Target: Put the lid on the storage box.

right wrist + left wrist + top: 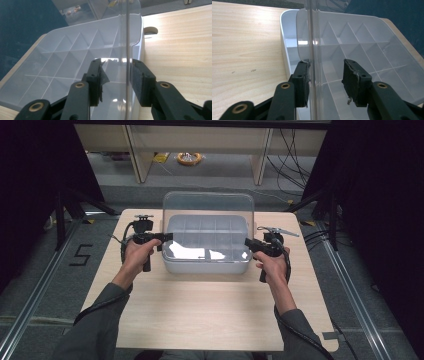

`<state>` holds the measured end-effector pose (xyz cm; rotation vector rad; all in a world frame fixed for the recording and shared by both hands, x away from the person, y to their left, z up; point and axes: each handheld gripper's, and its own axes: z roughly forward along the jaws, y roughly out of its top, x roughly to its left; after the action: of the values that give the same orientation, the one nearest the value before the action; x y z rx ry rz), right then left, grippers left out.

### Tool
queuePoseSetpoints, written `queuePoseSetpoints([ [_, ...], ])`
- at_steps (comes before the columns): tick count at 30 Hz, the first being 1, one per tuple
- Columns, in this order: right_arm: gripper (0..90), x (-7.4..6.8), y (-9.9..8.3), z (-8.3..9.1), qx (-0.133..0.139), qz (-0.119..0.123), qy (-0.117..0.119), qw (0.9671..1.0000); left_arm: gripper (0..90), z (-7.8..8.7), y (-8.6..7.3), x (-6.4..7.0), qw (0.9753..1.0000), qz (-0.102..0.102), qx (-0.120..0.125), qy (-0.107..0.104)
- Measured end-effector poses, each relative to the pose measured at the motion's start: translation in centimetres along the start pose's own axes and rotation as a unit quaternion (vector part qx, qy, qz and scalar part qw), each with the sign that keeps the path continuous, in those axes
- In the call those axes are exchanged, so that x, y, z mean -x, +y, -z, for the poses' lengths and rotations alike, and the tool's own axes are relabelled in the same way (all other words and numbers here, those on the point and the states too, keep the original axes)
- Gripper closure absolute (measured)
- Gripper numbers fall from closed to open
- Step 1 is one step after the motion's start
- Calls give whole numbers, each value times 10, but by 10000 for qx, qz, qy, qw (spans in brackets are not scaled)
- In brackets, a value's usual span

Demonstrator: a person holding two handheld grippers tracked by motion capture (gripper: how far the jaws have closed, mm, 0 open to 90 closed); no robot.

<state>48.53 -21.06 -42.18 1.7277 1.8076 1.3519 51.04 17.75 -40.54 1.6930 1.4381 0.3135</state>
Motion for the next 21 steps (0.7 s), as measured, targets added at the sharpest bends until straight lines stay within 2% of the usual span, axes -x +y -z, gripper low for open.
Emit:
queuePoseSetpoints([
  [1, 631, 0, 0, 0, -15, -29, 33, 10000, 566, -1, 0, -1, 10000, 14, -25, -3],
  [2, 631, 0, 0, -2, -1, -35, -49, 10000, 564, -1, -1, 2, 9997, 223, -131, 46],
  [3, 631, 1, 0, -3, 16, 16, -19, 10000, 563, -3, 0, -2, 10000, 10, -88, 19],
  [4, 631, 1, 0, -4, -14, -57, -25, 10000, 562, -5, 0, -2, 10000, 73, -29, 13],
  [5, 631, 5, 1, -5, 15, 142, 13, 9999, 560, -6, 0, -2, 10000, 53, -50, 38],
  [6, 630, 4, 1, -7, 14, 76, -54, 10000, 555, -6, 0, -3, 9999, -15, -128, 45],
  [7, 630, 0, 1, -6, -52, -133, -37, 9999, 550, -7, -1, -3, 9999, 8, -143, 44],
  [8, 630, 2, 0, -8, -15, -3, -113, 9999, 546, -9, -1, -4, 9999, 30, -141, 30],
  [10, 630, 0, 0, -9, -56, -153, -82, 9998, 543, -10, -2, -5, 9998, 46, -187, 40],
  [11, 630, 4, 0, -10, -12, 35, -96, 9999, 541, -11, -2, -5, 9998, 53, -176, 50],
  [12, 629, 1, 0, -10, -44, -103, -102, 9999, 539, -12, -2, -5, 9998, 60, -182, 63],
  [17, 627, 6, 0, -14, -4, 49, -115, 9999, 527, -15, -3, -7, 9997, 81, -214, 84],
  [18, 626, 6, 0, -14, 1, 44, -123, 9999, 527, -16, -3, -7, 9996, 121, -250, 83],
  [19, 626, 4, -1, -15, -44, -122, -124, 9998, 527, -17, -3, -8, 9996, 138, -247, 78],
  [20, 625, 7, -1, -16, -13, 16, -124, 9999, 526, -18, -4, -8, 9995, 168, -248, 77],
  [21, 624, 4, -1, -16, -48, -149, -134, 9998, 526, -18, -4, -8, 9995, 168, -250, 84],
])
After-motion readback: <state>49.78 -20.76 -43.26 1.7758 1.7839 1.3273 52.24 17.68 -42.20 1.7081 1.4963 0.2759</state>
